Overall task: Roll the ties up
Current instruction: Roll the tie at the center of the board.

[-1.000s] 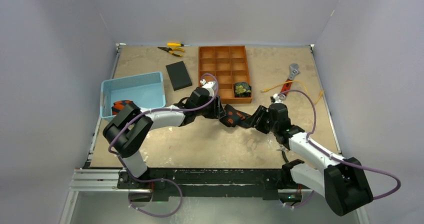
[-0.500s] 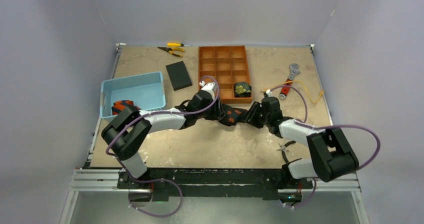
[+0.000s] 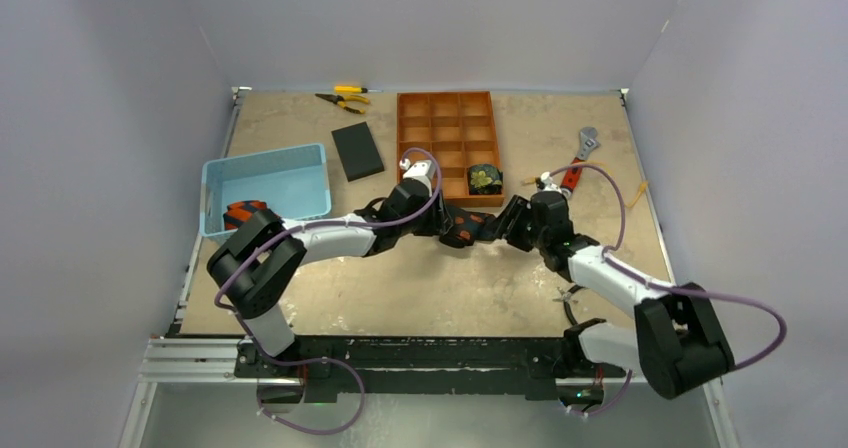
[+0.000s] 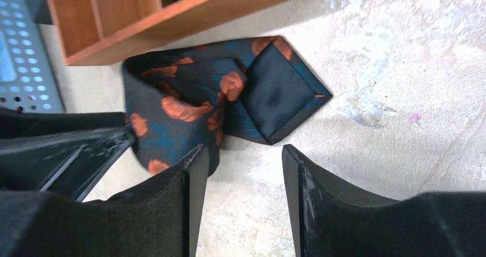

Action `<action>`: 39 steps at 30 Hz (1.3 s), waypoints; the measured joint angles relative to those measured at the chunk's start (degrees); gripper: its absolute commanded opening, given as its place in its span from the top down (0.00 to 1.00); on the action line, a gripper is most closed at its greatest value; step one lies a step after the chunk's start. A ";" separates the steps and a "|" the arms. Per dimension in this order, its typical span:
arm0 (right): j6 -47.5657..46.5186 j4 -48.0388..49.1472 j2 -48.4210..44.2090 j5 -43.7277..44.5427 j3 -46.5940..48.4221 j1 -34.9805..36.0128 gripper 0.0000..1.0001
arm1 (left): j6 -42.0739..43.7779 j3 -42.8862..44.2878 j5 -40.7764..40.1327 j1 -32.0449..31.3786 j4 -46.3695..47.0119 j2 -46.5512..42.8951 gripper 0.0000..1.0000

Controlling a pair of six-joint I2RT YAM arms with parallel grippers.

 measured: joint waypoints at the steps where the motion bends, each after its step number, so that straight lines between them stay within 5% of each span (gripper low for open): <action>1: -0.31 -0.63 -1.57 0.39 -0.13 0.00 0.51 | -0.48 0.35 -0.46 -0.04 -0.13 0.24 0.57; 5: -0.37 -1.05 -4.57 1.22 -1.51 -0.09 0.60 | -1.79 0.55 -2.71 -0.50 -0.22 0.81 0.58; 16: 0.04 4.26 10.60 0.81 1.81 -1.03 0.74 | -5.49 -0.44 -6.82 -2.08 0.28 0.94 0.58; 26: -0.39 11.54 20.98 -0.87 8.52 0.42 0.70 | -7.06 -2.34 -8.39 -3.65 1.25 0.37 0.57; 33: -0.72 4.46 13.18 1.55 6.71 0.72 0.62 | -6.91 -1.75 -11.06 -3.69 -1.79 -0.48 0.53; 39: -2.58 1.18 0.79 4.46 2.10 2.29 0.70 | -6.43 0.02 -13.09 -3.48 -4.90 -0.57 0.48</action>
